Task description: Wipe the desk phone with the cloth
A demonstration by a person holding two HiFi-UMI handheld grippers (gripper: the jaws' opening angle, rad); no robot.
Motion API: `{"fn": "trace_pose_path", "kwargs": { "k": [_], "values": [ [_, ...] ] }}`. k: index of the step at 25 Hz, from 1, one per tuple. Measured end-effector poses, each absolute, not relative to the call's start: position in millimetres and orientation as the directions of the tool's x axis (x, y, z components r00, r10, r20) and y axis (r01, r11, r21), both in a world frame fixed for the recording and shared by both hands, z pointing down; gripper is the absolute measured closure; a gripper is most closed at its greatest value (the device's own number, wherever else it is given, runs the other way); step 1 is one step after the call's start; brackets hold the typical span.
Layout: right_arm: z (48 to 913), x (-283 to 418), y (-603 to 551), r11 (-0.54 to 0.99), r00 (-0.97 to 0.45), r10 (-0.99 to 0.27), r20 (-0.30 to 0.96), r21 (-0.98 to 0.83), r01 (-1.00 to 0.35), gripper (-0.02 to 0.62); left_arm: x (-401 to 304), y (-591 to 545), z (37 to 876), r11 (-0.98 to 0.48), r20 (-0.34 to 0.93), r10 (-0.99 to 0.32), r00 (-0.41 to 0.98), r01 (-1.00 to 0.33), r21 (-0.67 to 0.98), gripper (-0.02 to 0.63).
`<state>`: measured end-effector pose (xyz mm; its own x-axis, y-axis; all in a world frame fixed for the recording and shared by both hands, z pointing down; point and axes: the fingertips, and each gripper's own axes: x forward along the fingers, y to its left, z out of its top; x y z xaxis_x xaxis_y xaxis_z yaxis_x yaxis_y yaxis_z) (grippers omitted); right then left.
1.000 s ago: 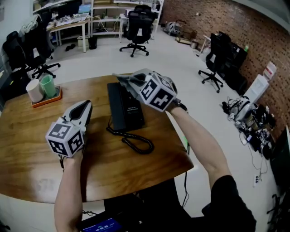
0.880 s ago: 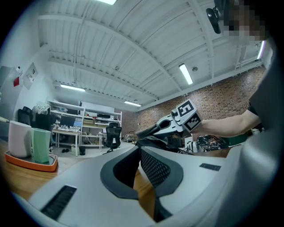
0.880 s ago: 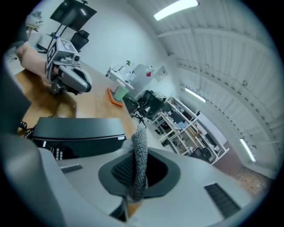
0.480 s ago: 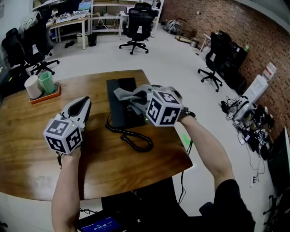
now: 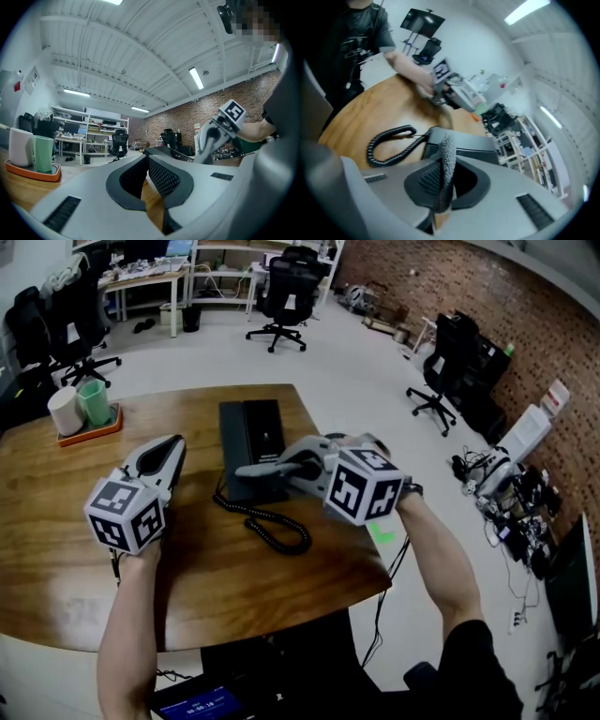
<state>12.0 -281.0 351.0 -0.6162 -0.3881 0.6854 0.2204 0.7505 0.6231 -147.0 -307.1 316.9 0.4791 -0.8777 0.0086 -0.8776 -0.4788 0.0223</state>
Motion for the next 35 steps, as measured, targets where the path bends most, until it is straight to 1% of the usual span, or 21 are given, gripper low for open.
{"fn": "trace_pose_path", "kwargs": {
  "k": [2, 4, 5, 7, 11, 15, 19, 25, 30, 31, 32, 33, 35],
  "values": [
    [314.9, 6.7, -328.4, 0.724, -0.654, -0.524, 0.546, 0.69, -0.003, 0.569, -147.4, -307.0, 317.1, -0.478, 0.008, -0.878, 0.478, -0.878, 0.023, 0.606],
    [288.9, 5.8, -373.4, 0.673, -0.632, -0.642, 0.435, 0.714, -0.192, 0.569, -147.1, -306.5, 317.3, -0.477, 0.007, -0.879, 0.477, -0.879, 0.026, 0.606],
    [282.7, 5.2, -391.0, 0.656, -0.613, -0.678, 0.406, 0.71, -0.256, 0.569, -146.9, -306.1, 317.6, -0.476, 0.007, -0.879, 0.477, -0.879, 0.027, 0.606],
    [281.9, 1.7, -417.4, 0.635, -0.576, -0.718, 0.39, 0.705, -0.315, 0.569, -146.7, -305.3, 318.6, -0.476, 0.007, -0.879, 0.476, -0.879, 0.029, 0.606],
    [307.7, -3.0, -438.5, 0.658, -0.524, -0.714, 0.465, 0.7, -0.277, 0.569, -144.5, -304.1, 318.3, -0.477, 0.006, -0.879, 0.477, -0.878, 0.03, 0.606],
    [319.6, 0.3, -423.5, 0.688, -0.521, -0.679, 0.517, 0.695, -0.209, 0.569, -145.2, -304.8, 315.7, -0.481, 0.005, -0.876, 0.481, -0.876, 0.022, 0.606],
    [334.4, 4.7, -386.0, 0.713, -0.534, -0.623, 0.572, 0.696, -0.085, 0.569, -146.3, -305.1, 315.6, -0.48, 0.006, -0.877, 0.48, -0.877, 0.021, 0.606],
    [365.0, 17.9, -312.7, 0.743, -0.544, -0.533, 0.648, 0.666, 0.065, 0.57, -146.7, -304.3, 316.2, -0.478, 0.007, -0.878, 0.478, -0.878, 0.024, 0.606],
    [391.5, 31.9, -249.6, 0.78, -0.499, -0.391, 0.773, 0.566, 0.266, 0.571, -146.4, -305.2, 316.8, -0.478, 0.008, -0.878, 0.478, -0.878, 0.024, 0.606],
    [389.5, 32.4, -247.7, 0.781, -0.501, -0.382, 0.777, 0.561, 0.274, 0.569, -146.8, -305.3, 316.8, -0.478, 0.008, -0.878, 0.479, -0.878, 0.023, 0.606],
    [382.2, 30.7, -253.4, 0.779, -0.517, -0.394, 0.76, 0.575, 0.25, 0.571, -147.4, -305.5, 316.9, -0.479, 0.008, -0.878, 0.479, -0.878, 0.023, 0.606],
    [370.2, 27.4, -266.5, 0.774, -0.543, -0.427, 0.723, 0.603, 0.194, 0.57, -148.1, -305.8, 317.0, -0.479, 0.009, -0.878, 0.479, -0.877, 0.023, 0.606],
    [338.8, 19.7, -308.6, 0.745, -0.587, -0.533, 0.609, 0.667, 0.016, 0.569, -150.0, -306.2, 317.6, -0.478, 0.008, -0.878, 0.478, -0.878, 0.024, 0.606]
  ]
}}
